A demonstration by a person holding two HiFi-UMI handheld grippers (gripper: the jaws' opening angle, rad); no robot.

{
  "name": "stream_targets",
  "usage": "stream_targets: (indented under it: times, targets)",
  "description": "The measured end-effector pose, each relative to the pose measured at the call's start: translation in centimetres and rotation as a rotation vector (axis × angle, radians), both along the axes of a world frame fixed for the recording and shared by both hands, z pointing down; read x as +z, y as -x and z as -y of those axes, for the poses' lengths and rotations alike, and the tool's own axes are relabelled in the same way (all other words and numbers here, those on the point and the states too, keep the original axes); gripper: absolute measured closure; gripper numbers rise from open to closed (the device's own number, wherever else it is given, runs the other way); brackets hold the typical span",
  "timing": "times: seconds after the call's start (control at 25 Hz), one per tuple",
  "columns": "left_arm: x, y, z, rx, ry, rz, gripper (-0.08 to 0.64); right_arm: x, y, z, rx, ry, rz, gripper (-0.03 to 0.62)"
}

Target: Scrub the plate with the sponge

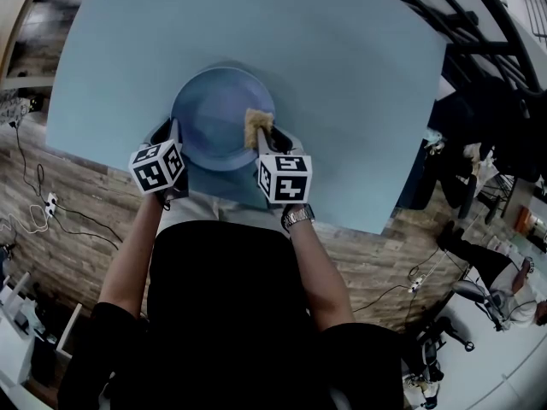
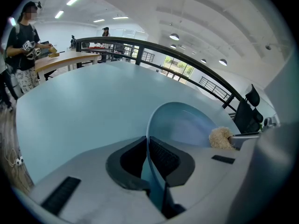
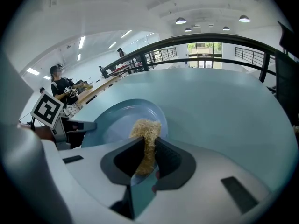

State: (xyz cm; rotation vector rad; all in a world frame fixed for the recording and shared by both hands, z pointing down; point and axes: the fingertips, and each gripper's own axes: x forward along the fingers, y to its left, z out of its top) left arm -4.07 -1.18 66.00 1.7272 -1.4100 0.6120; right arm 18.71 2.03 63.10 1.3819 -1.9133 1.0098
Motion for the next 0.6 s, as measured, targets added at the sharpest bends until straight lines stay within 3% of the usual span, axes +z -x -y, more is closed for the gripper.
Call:
stream_targets:
  times: [0.6]
  targets:
    - [-0.2, 0.2, -0.2, 0.005, 0.009, -0.018, 0.547, -1.5, -0.4, 2.8, 0.065, -0.059, -0.014, 0.523]
